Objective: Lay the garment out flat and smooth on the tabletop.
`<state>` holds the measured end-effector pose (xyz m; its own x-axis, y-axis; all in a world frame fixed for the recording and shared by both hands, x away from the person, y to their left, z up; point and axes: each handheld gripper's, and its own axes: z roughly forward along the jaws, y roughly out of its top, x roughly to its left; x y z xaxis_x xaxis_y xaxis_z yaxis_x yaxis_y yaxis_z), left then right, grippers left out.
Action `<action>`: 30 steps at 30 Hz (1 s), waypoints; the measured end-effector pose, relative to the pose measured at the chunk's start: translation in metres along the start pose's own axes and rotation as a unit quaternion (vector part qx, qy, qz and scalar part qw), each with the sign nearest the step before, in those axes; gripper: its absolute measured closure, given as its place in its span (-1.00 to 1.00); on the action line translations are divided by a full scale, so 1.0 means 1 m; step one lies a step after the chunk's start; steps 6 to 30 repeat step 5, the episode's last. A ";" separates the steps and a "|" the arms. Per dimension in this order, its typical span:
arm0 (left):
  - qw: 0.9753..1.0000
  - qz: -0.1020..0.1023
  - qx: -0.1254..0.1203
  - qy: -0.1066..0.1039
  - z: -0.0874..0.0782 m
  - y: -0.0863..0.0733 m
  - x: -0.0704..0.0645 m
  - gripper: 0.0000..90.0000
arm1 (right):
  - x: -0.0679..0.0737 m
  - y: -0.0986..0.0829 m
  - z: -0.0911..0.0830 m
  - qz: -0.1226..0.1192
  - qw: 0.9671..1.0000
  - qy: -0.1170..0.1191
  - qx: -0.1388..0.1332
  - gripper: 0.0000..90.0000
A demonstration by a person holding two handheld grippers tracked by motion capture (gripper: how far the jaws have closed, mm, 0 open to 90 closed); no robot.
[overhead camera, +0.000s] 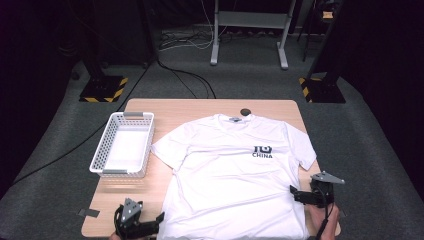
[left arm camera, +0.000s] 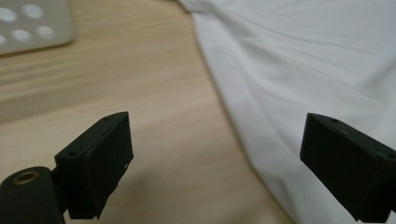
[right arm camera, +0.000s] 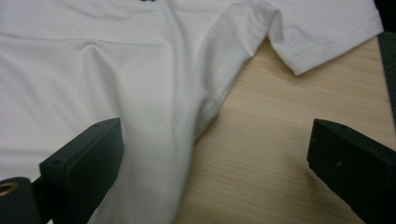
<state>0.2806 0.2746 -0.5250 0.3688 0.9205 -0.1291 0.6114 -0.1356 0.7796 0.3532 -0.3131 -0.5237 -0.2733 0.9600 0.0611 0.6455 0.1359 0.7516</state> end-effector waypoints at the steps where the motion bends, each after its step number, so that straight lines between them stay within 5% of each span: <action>1: 1.000 -0.003 0.010 0.010 0.008 0.005 0.005 -0.82 | -0.005 -0.001 -0.001 0.012 1.000 0.012 -0.006 -0.93; 5: 0.999 -0.008 0.028 0.026 0.027 0.019 0.016 -0.87 | -0.006 -0.001 -0.001 0.014 1.000 0.021 -0.012 -0.90; 30: 0.999 -0.008 0.028 0.026 0.027 0.019 0.016 -0.87 | -0.006 -0.001 -0.001 0.014 1.000 0.021 -0.012 -0.90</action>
